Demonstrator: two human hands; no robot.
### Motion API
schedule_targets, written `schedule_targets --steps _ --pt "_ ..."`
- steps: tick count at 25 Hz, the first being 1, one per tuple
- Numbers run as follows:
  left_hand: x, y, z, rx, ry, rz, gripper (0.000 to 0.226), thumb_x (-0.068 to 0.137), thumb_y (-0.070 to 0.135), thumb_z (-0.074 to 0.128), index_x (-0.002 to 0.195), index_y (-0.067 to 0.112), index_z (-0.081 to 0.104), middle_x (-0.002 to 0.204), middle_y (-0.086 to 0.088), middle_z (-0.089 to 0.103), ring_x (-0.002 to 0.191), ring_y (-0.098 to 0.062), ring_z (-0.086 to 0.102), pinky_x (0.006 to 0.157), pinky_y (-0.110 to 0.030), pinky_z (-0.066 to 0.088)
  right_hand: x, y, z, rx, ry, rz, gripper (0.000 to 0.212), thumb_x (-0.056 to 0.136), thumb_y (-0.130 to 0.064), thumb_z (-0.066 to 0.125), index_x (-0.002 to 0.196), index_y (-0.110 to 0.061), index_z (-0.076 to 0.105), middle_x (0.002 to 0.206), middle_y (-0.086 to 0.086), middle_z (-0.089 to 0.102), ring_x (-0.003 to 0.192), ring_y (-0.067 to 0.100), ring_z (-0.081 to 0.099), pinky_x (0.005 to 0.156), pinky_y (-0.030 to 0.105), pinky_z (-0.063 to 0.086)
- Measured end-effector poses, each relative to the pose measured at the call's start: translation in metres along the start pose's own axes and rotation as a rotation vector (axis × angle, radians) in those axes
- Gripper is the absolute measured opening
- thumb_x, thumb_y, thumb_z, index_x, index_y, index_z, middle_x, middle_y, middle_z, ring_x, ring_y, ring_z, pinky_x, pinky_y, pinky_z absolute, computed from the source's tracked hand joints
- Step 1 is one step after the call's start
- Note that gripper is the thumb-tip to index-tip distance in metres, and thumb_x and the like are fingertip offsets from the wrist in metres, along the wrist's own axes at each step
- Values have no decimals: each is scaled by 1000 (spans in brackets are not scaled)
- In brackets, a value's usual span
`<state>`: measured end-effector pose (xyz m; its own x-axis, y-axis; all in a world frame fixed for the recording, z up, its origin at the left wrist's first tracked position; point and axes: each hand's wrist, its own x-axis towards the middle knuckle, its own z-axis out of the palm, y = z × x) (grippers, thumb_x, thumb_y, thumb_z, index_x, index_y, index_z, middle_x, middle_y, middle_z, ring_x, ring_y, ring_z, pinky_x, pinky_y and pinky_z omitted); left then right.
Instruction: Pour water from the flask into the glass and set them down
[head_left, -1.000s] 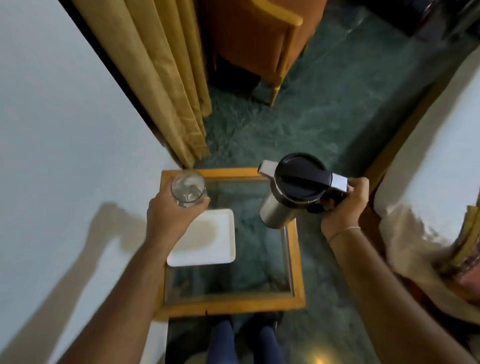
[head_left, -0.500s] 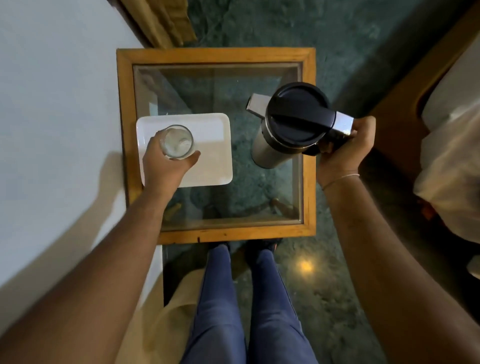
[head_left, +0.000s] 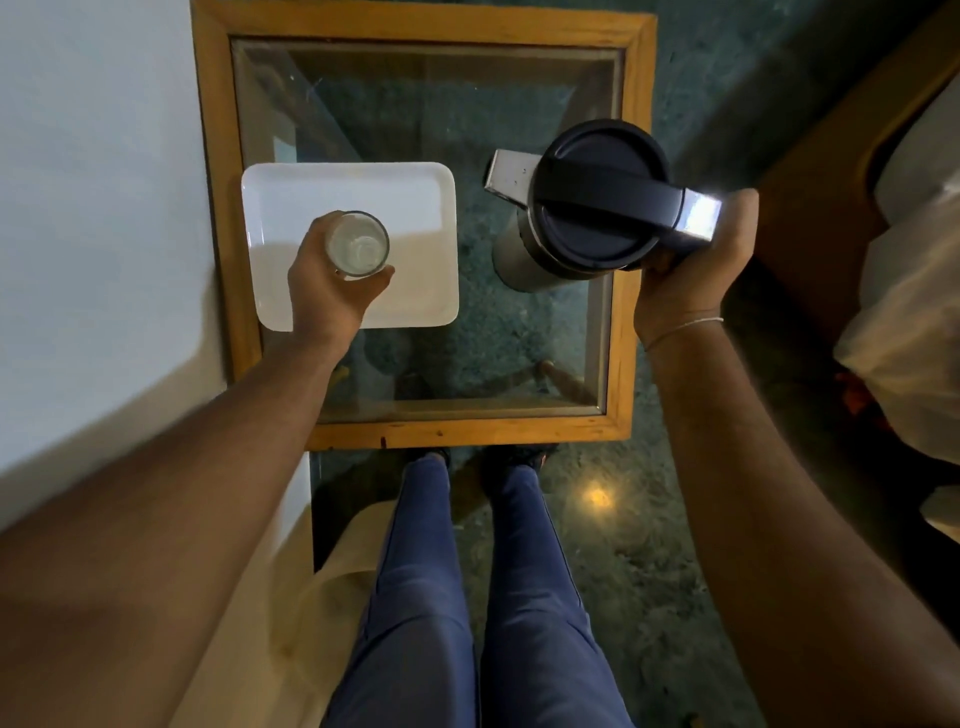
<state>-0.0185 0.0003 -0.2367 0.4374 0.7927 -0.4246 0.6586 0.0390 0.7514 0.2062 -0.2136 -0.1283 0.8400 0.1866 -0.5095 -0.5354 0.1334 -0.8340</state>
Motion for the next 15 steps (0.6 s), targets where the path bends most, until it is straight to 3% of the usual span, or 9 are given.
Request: schedule_targets --steps 3,7,10,15 --pt "-1 -3 2 -21 -9 -9 70 89 34 89 149 22 55 132 22 59 110 2 63 87 10 41 0 2 -6 11 14 -15 43 107 -30 29 74 -20 54 64 -9 59 58 8 56 54 22 43" --pt "-1 -10 7 59 9 38 73 89 34 90 150 18 55 140 9 61 118 -8 57 89 13 35 3 3 -9 -33 -11 -28 29 95 -38 35 80 -18 50 71 -6 56 64 10 54 58 25 42" --pt "2 -16 12 91 13 50 75 89 37 89 152 16 54 150 -2 63 128 -10 55 91 13 33 6 5 -11 -49 9 -37 24 97 -33 35 78 -20 44 72 -6 49 67 11 48 59 25 40" --pt "6 -18 11 118 1 28 77 90 42 87 153 18 52 153 -3 62 138 -18 57 98 7 32 11 6 -11 -77 45 -18 30 108 -23 31 80 -19 40 80 2 40 73 15 43 62 27 38"
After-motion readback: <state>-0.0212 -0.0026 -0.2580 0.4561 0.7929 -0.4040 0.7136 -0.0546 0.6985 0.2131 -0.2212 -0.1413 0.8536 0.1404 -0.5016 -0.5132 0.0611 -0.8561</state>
